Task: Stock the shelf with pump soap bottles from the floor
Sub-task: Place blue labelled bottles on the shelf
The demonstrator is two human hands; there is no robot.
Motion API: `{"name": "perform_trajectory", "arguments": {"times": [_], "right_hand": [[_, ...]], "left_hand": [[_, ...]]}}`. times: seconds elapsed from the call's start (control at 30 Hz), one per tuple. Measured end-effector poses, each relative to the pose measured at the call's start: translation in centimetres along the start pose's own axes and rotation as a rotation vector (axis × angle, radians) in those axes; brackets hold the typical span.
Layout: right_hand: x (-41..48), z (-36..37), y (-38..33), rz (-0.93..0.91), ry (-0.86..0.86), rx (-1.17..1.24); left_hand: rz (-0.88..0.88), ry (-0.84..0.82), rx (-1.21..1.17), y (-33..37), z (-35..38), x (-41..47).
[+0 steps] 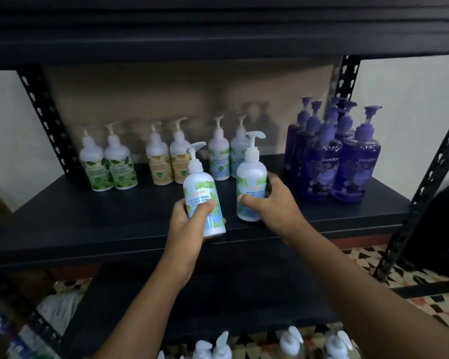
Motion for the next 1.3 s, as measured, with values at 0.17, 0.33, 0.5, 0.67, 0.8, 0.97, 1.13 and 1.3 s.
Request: {"name": "perform_trajectory", "arguments": {"times": [0.17, 0.33, 0.5, 0.67, 0.8, 0.97, 1.13, 1.3], "right_hand": [[0.3, -0.2, 0.7, -0.008, 0.004, -0.019], [-0.1, -0.2, 1.1, -0.009, 0.066, -0.297], [2.1, 0.4, 0.9, 0.011, 0.088, -0.371], [5.4, 1.1, 1.6, 0.047, 0.109, -0.371], [7.3, 1.6, 1.9, 0.059, 0.142, -0.429], [8.3, 1.9, 2.2, 0.051, 0.168, -0.461], [8.8, 2.0, 2.3, 0.043, 0.19, -0.469], [9.0, 2.0, 2.4, 0.055, 0.191, -0.477]], "left_hand": [[-0.025, 0.008, -0.02, -0.2, 0.2, 0.1], [-0.036, 0.004, -0.038, -0.2, 0.3, 0.0], [-0.04, -0.005, -0.031, -0.3, 0.4, 0.1], [-0.06, -0.026, -0.05, -0.3, 0.4, 0.3], [-0.057, -0.033, -0.056, -0.4, 0.3, 0.3], [-0.06, -0.035, -0.059, -0.5, 0.2, 0.4], [-0.055, -0.042, -0.056, -0.5, 0.3, 0.4], [-0.058, -0.041, -0.051, -0.5, 0.2, 0.3]]}}
Point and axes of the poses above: each hand's wrist, its own x-axis towards the middle knuckle, its own z-axis out of the palm, y = z × x, the point moved 6 cm from there along x, towards the middle knuckle, and after that the axes turned 14 degrees about x, right-handed, at the moved point
